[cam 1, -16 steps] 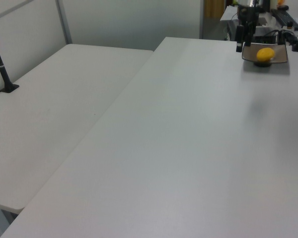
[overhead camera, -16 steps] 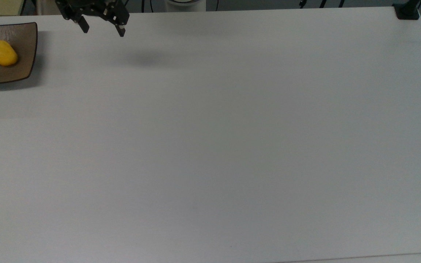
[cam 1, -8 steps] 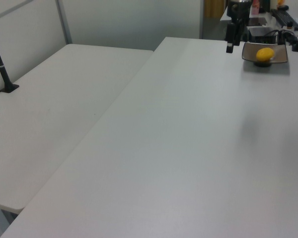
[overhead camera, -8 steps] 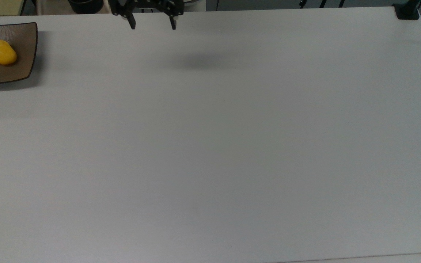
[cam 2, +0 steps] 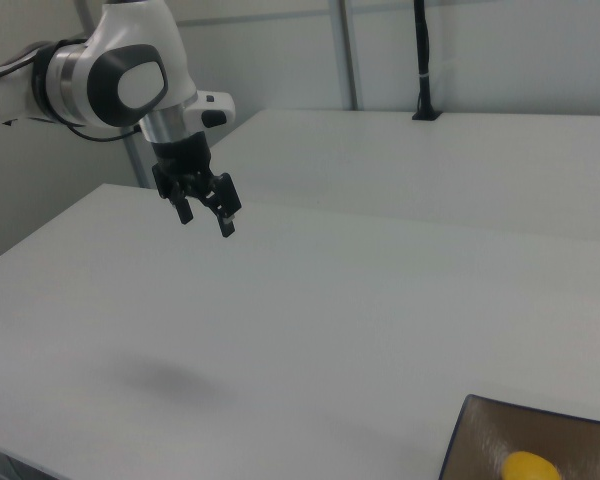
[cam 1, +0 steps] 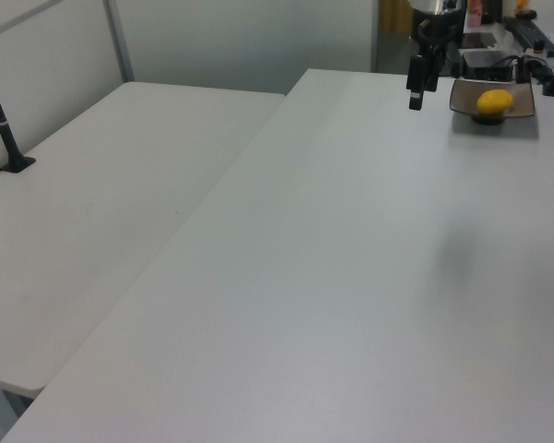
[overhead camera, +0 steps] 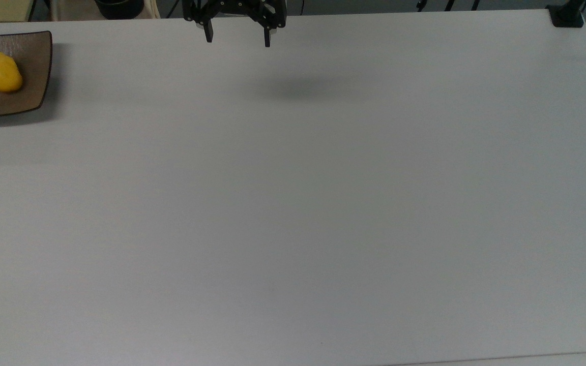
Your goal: Put potatoes on a ceramic plate
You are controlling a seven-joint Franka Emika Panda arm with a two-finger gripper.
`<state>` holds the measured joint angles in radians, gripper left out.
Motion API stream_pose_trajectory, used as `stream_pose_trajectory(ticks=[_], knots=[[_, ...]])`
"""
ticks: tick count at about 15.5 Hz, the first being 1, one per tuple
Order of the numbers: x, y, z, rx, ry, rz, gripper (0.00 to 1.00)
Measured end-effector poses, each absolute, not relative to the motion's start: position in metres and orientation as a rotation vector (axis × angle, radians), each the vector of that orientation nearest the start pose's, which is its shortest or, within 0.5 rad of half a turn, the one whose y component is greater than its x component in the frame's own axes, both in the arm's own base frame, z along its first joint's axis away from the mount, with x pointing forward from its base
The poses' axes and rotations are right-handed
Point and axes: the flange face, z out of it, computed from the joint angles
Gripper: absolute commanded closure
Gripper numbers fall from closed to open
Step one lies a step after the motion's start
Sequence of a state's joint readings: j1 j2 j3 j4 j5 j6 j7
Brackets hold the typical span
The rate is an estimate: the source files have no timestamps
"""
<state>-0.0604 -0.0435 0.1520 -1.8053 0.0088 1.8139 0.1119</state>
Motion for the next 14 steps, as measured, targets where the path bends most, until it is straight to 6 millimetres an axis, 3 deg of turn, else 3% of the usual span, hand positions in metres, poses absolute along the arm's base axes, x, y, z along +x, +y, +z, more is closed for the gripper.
stream_pose_trajectory(ticks=[8,14], knots=[[0.552,0.054,0.553,-3.135,0.033,-0.053,0.0],[0.554,0.04,0.549,-3.132,0.071,-0.041,0.0]])
